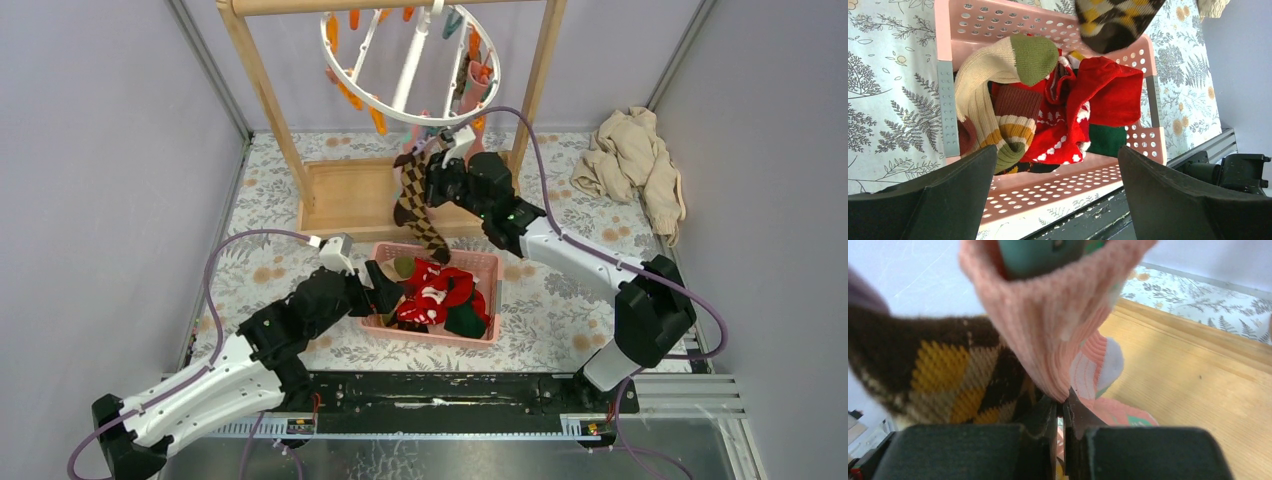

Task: Remove the socks clipped to the hanger
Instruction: Adjust the hanger on the clothesline.

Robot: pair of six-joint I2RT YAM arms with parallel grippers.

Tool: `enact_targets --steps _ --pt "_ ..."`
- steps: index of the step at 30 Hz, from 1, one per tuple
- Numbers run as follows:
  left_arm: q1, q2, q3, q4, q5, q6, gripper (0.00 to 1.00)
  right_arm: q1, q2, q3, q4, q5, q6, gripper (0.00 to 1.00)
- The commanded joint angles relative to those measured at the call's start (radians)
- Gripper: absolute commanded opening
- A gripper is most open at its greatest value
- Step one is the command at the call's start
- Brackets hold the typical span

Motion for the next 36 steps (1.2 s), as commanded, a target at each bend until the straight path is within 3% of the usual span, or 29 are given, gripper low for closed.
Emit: enact_targets --steps 1,7,12,24,32,36 --pt "0.001 -0.034 -0.007 -0.009 -0.030 0.002 0.99 0.096 -0.010 0.119 -0.054 0.120 -0.105 0.03" --pt "0.000 -0.065 -0.018 -0.025 -0.042 0.002 0.99 0.222 0.105 0.288 -0.141 0.196 -0.164 0.02" --pt "0.001 -0.091 -0.019 -0.049 -0.059 0.003 0.98 0.281 0.245 0.525 -0.236 0.208 -0.189 0.02" --pt "0.002 -0.136 -0.016 -0.086 -0.068 -0.020 0.98 0.316 0.626 1.121 -0.514 0.188 -0.182 0.01" --pt "0.002 -0.105 0.005 -0.085 -0.066 -0.018 0.98 0.315 0.650 1.134 -0.510 0.200 -0.217 0.04" --pt "0.001 -0.083 0.013 -0.078 -0.064 -0.018 0.98 0.314 0.579 1.005 -0.463 0.222 -0.230 0.21"
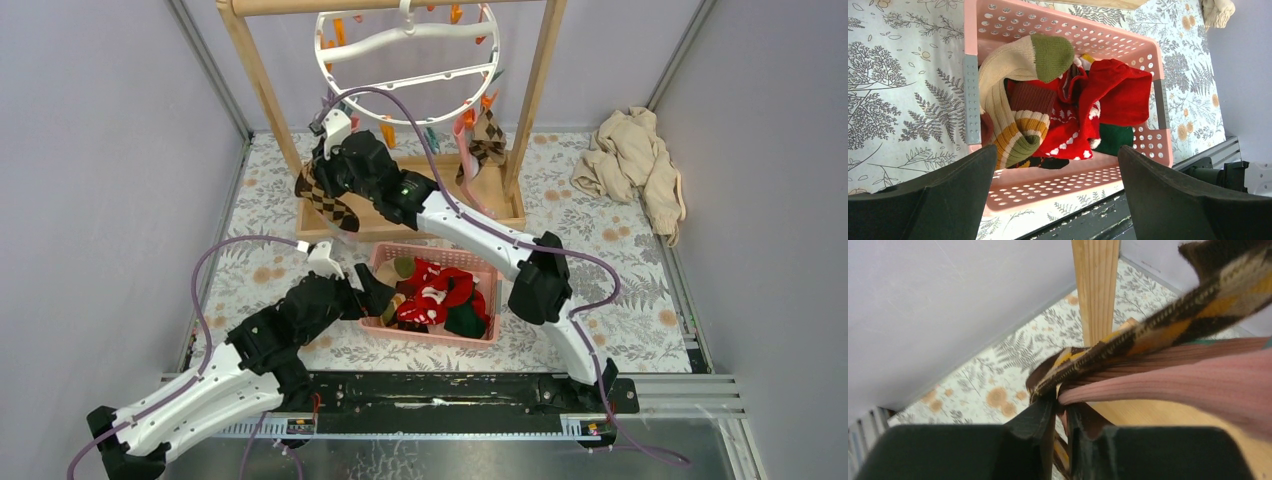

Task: Remove the socks clipped to the hanger
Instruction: Adjust the hanger on the clothesline.

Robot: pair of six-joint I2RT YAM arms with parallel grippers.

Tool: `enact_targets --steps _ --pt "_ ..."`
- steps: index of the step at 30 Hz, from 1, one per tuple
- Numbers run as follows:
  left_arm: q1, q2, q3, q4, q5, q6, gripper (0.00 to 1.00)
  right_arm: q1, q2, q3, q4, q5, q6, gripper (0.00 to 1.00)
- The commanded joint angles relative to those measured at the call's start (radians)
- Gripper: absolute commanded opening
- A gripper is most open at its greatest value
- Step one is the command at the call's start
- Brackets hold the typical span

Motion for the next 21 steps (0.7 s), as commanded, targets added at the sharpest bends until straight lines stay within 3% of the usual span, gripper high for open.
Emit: enact_targets --steps 1,4,7,14,21 --pt "0.002 0.020 0.021 0.007 -0.016 -0.008 0.98 0.011 -0.100 -0.122 0.070 0.020 -0.030 0.29" --pt "0.002 0.037 0.022 0.017 -0.015 -0.008 0.98 0.011 -0.169 -0.239 0.117 0.029 -0.032 0.44" --pt "0.001 0.053 0.026 0.026 -0.015 -0.008 0.98 0.012 -0.240 -0.342 0.178 0.037 -0.033 0.53" --pt "0.001 0.100 0.041 0.042 -0.021 -0.004 0.98 0.012 -0.460 -0.618 0.272 -0.021 -0.031 0.66" --pt "0.002 0.134 0.058 0.050 -0.028 0.005 0.98 0.012 -0.756 -0.966 0.341 -0.028 -0.020 0.70"
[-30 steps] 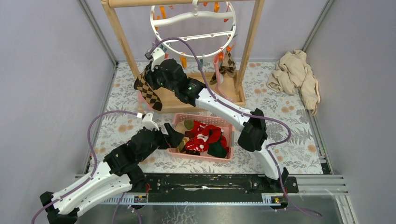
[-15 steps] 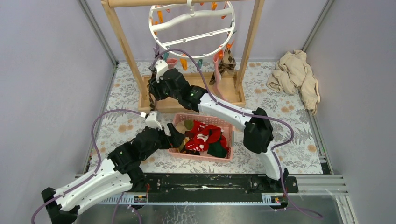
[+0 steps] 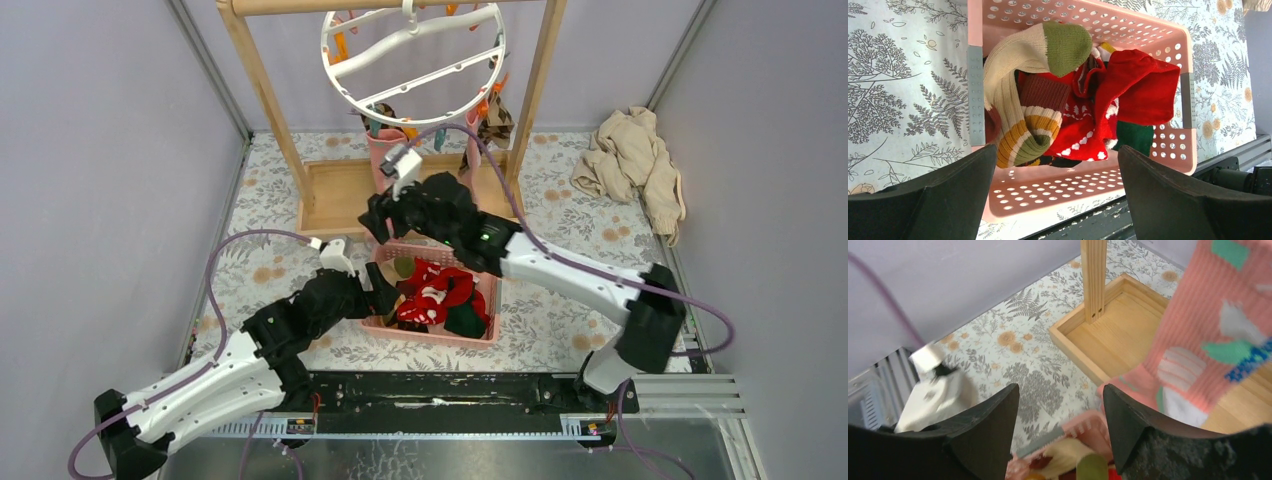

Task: Remove the socks clipped to the hanger
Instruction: Adjust the hanger on the clothesline.

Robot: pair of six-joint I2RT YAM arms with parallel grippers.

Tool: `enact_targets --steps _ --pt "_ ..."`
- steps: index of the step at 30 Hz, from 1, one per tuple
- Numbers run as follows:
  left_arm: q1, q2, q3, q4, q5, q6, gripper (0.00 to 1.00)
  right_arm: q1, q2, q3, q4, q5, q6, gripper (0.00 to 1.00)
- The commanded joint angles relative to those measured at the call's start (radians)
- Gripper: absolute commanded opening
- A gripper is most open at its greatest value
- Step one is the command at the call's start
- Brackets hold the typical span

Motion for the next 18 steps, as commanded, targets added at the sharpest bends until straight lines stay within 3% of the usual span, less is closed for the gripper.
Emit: enact_targets --steps 1,6,12,18 --pt "0.001 0.017 0.048 0.044 -0.027 0.008 0.98 0.007 -0.218 -0.163 0.109 -0.002 0.002 0.70" --pt "0.001 0.050 0.062 0.052 -0.022 0.017 0.99 -0.043 -0.400 -0.299 0.072 0.048 0.024 0.71" --pt "0.002 0.071 0.075 0.066 -0.014 0.021 0.99 -0.318 -0.532 -0.432 0.068 -0.016 0.158 0.68" --pt "0.001 0.078 0.085 0.070 -0.010 0.024 0.98 -0.534 -0.495 -0.505 0.133 -0.140 0.254 0.66"
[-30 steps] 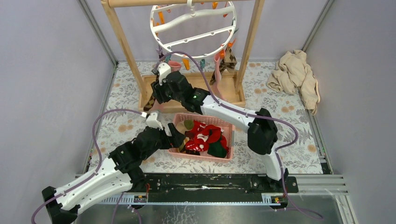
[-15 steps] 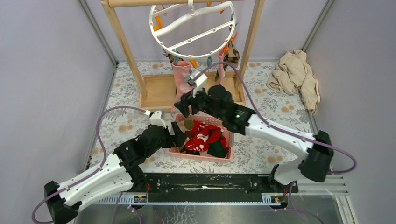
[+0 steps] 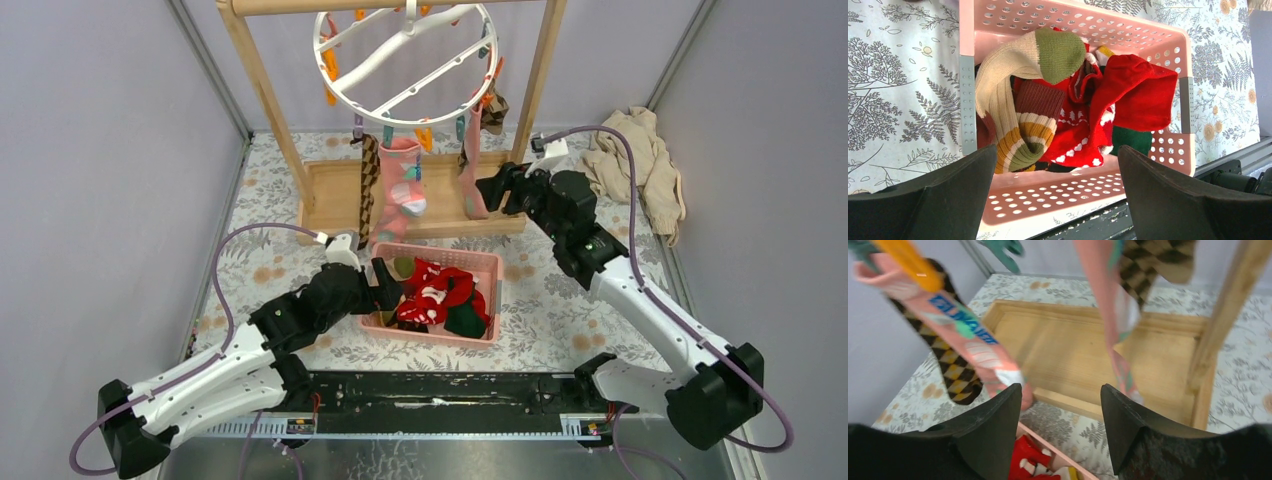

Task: Remove the socks clipped to the hanger
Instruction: Adjust the hanger on the clothesline.

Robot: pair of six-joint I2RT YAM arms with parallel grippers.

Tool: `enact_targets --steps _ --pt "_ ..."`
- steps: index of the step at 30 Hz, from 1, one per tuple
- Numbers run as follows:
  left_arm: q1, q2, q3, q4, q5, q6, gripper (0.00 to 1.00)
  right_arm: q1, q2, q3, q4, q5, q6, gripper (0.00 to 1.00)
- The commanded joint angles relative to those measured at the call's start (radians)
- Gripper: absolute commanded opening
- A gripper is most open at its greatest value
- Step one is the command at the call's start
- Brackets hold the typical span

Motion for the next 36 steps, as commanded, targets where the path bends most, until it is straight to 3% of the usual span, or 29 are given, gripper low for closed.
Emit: enact_targets --steps 1,6,16,21,36 --pt "0.001 -0.002 0.042 0.055 -0.003 0.019 0.99 -0.105 0.049 -0.036 0.103 -0.117 0.088 0.65" --pt "0.001 -0.017 0.042 0.049 0.003 0.018 0.99 -0.129 0.147 -0.037 0.198 -0.158 0.062 0.63" --pt "0.000 -0.035 0.035 0.046 0.017 0.007 0.99 -0.136 0.367 0.075 0.246 -0.029 -0.013 0.64" --pt "0.000 -0.037 0.033 0.046 0.015 0.003 0.99 -0.143 0.451 0.121 0.274 -0.079 -0.016 0.64" --pt "0.001 -0.036 0.040 0.035 0.024 -0.001 0.99 -0.174 0.574 0.192 0.327 -0.091 0.005 0.57"
